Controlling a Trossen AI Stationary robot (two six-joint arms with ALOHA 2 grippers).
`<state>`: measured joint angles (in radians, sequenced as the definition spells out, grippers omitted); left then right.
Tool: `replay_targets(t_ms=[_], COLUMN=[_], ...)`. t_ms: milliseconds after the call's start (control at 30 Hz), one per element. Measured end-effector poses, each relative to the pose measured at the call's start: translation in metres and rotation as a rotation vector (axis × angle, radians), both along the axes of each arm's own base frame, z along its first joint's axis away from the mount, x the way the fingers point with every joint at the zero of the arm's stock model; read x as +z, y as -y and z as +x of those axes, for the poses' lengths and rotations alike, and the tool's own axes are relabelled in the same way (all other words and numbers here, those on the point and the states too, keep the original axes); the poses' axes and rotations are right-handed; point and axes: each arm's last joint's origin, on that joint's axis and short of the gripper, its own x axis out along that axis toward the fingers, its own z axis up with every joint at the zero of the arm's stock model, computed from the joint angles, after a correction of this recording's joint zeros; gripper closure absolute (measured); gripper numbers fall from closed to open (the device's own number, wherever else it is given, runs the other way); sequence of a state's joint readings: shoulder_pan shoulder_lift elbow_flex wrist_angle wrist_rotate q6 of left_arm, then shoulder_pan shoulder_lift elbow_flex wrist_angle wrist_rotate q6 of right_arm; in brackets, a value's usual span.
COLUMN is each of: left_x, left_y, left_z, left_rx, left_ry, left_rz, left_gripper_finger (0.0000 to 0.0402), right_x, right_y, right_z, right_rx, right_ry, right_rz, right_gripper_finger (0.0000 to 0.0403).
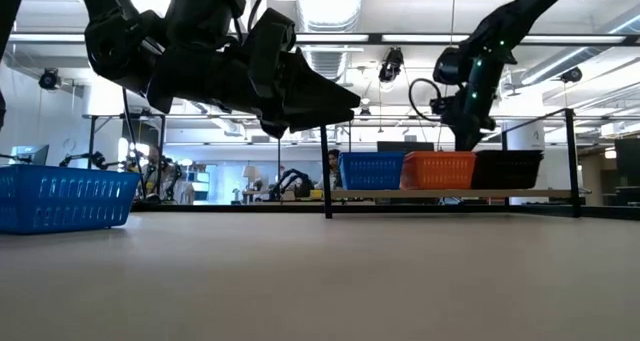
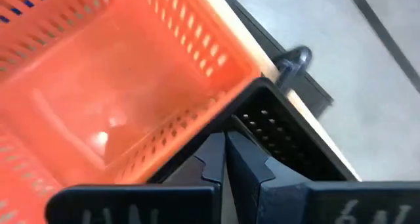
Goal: Stack baskets on shelf by color
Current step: Stack the black basket on the other black basket on the shelf
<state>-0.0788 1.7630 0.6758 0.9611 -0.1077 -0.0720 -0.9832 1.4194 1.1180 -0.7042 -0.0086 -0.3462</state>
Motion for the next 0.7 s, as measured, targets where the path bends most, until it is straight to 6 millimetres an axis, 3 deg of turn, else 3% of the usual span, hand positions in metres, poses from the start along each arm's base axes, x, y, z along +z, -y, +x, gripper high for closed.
replay_targets(t_ms=[200, 367, 700], left_x=[0.001, 0.001, 0.001], left_y=[0.0, 0.0, 0.0], left_z=[0.001, 0.001, 0.001], left_rx=[0.0, 0.001, 0.001], left_ry=[0.003, 0.003, 0.006], left_rz=[0.0, 0.0, 0.009], left_gripper_finger=[0.0196, 0.0196, 0.0196], right_x=[-0.002, 0.001, -0.002], right_y=[-0.003, -0.004, -0.039], right_z=[0.002, -0.002, -0.009], right_rx=[0.023, -0.108, -0.106], right_ry=[0.015, -0.049, -0.141], right_rz=[0.017, -0.034, 0.148], right_gripper_finger=[0.0394, 0.0394, 0.0394])
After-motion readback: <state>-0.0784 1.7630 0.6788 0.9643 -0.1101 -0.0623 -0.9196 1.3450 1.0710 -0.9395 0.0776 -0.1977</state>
